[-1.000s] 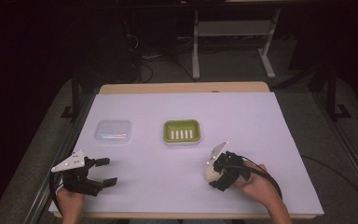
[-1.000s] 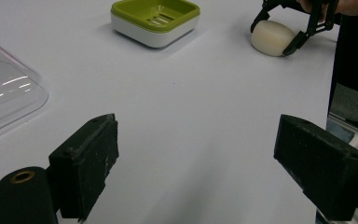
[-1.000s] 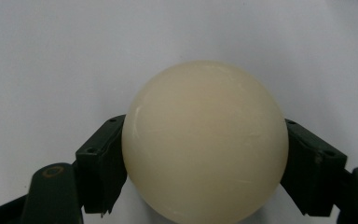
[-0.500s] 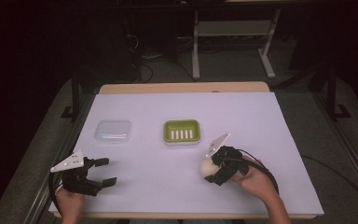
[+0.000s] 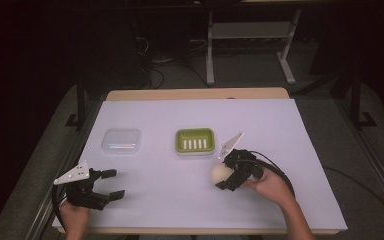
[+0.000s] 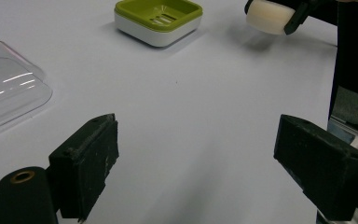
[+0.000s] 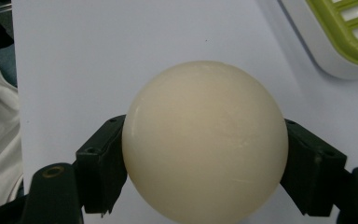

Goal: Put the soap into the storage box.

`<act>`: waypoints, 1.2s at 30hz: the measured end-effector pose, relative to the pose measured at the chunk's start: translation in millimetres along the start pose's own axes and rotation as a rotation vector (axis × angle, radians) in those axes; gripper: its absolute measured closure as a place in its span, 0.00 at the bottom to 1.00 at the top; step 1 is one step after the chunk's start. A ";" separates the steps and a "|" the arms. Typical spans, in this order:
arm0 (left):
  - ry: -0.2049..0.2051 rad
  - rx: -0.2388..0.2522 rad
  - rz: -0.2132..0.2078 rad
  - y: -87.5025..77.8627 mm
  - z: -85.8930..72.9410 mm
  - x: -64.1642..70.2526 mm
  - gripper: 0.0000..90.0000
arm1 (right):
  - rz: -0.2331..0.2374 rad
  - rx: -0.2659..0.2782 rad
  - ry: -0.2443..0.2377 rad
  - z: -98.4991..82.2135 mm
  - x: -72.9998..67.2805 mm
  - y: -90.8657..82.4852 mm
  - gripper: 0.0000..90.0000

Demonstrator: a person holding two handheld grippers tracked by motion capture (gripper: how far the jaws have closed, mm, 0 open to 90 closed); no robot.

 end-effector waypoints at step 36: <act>-0.009 0.005 0.000 -1.8 0.0 -0.8 0.15 | 0.041 0.013 -0.051 37.9 24.3 -2.5 0.26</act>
Point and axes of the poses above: each handheld gripper's, and its own axes: y roughly forward along the jaws, z roughly out of its top, x roughly to its right, the point moved 6 cm from there along y, roughly forward along the jaws, and after that the axes turned 12 degrees about -y, right-handed, at the moved point
